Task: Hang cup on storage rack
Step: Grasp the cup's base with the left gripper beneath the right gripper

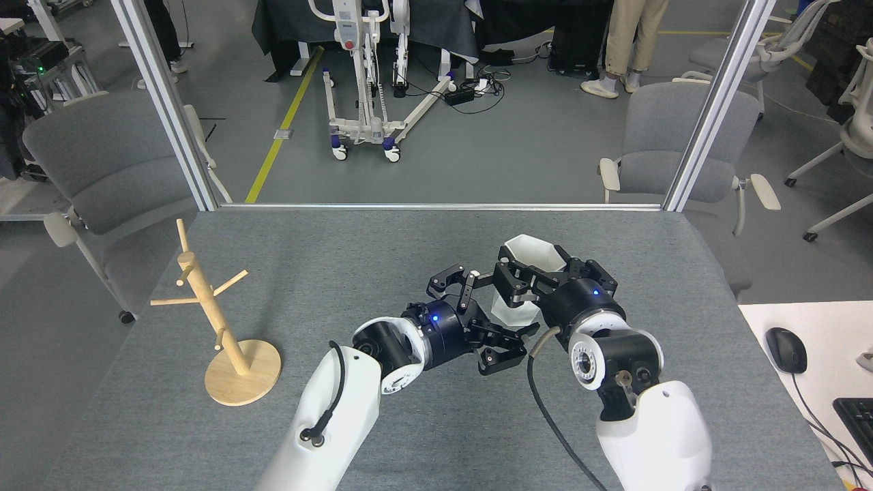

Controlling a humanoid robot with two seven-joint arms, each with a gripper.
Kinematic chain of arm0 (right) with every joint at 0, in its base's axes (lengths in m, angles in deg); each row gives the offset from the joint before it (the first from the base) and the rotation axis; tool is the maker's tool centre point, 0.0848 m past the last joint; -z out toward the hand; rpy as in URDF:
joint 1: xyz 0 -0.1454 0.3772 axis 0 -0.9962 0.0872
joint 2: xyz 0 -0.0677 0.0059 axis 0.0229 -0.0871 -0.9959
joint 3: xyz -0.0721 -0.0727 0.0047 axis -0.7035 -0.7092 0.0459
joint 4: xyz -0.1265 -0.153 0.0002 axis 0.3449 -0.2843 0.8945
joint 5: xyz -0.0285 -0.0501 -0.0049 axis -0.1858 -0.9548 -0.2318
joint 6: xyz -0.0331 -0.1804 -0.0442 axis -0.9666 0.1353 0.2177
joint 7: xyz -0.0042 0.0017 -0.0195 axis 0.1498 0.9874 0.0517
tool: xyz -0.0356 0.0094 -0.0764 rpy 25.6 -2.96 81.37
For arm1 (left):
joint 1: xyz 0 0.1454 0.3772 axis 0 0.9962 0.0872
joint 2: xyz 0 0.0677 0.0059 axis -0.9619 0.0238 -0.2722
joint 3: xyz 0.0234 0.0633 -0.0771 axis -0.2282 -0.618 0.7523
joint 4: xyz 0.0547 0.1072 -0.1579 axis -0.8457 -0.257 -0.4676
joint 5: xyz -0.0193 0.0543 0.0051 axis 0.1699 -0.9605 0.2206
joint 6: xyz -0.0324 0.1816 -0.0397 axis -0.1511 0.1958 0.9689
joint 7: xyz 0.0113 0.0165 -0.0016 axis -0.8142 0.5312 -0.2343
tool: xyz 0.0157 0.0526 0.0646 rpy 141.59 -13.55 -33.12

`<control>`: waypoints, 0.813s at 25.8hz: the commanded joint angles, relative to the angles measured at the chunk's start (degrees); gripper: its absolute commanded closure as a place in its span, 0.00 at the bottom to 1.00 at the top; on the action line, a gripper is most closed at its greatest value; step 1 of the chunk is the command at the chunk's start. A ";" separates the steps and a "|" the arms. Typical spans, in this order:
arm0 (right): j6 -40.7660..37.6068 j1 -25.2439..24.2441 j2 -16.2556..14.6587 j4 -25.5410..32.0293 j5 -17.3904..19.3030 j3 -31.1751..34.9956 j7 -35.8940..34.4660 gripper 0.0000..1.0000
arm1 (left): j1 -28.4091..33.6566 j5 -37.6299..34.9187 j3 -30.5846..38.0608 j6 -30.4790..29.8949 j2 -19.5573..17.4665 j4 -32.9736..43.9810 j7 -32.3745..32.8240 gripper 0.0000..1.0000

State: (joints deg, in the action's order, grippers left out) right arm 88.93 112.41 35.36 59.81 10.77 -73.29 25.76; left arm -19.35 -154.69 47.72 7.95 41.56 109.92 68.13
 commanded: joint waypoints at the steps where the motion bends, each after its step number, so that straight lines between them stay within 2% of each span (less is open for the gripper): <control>1: -0.59 -0.08 0.24 0.01 0.03 -0.41 0.08 1.00 | -0.39 0.09 -1.64 -0.78 0.16 -1.52 0.00 0.01; 5: -0.76 -0.25 0.24 0.01 0.03 -0.41 0.08 1.00 | -1.62 0.71 -1.64 -0.69 0.16 -4.86 -0.09 0.01; 21: -0.76 -0.69 0.59 0.09 0.03 -0.59 -0.10 1.00 | -5.22 4.75 -1.03 2.12 0.16 -7.58 -0.53 0.01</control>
State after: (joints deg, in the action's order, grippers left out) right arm 88.08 111.94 35.73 59.82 10.81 -73.88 25.71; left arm -23.82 -150.27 46.69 9.36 41.71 102.99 67.53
